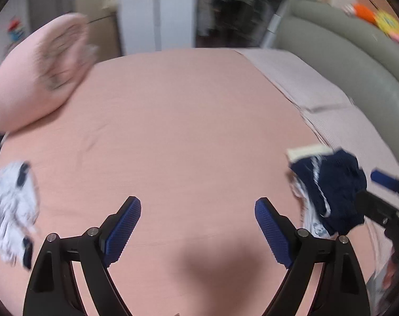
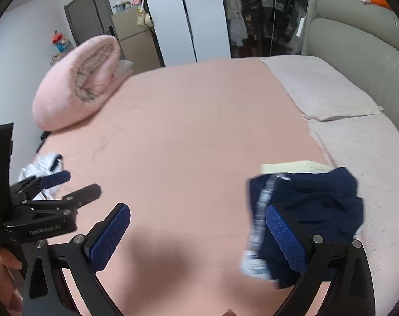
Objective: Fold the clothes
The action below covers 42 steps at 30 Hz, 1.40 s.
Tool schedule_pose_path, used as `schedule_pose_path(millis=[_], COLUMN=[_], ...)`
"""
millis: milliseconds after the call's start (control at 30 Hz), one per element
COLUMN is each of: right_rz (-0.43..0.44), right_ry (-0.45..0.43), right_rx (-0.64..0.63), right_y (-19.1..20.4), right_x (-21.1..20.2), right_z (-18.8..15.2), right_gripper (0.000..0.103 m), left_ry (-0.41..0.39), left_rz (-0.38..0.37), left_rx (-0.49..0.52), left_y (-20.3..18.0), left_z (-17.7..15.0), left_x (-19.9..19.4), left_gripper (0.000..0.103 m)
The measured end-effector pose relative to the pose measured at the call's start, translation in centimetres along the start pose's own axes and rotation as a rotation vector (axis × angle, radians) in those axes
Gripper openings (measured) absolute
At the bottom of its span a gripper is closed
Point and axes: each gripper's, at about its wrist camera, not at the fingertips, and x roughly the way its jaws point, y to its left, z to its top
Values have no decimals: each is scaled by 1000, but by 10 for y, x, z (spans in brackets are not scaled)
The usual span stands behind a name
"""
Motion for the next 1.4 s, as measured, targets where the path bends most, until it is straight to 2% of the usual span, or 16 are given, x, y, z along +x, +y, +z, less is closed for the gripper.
schedule_pose_path(millis=[133, 300, 400, 500, 600, 800, 1100, 1233, 1400], right_rz=[4, -10, 51, 109, 107, 122, 23, -12, -24], right_ry=[-10, -39, -47, -50, -88, -97, -133, -117, -87], right_rx=[17, 10, -19, -44, -90, -154, -81, -86, -119], right_y=[37, 80, 103, 120, 133, 146, 125, 126, 131], right_x=[-6, -36, -62, -93, -126, -170, -207, -212, -209], right_z=[-1, -14, -26, -42, -64, -117, -167, -195, -226], right_gripper=[103, 103, 103, 103, 103, 103, 103, 103, 103], left_ry=[-33, -126, -183, -252, -279, -252, -273, -266, -228], left_rz=[88, 177, 228, 225, 207, 159, 206, 154, 163], left_rx=[-51, -96, -131, -130, -141, -220, -133, -188, -186], left_y=[51, 96, 112, 117, 119, 120, 89, 79, 72], left_z=[-9, -31, -52, -79, -104, -149, -210, -240, -262], left_x=[-39, -93, -131, -171, -199, -224, -249, -246, -232], left_gripper=[89, 89, 89, 89, 89, 89, 89, 89, 89])
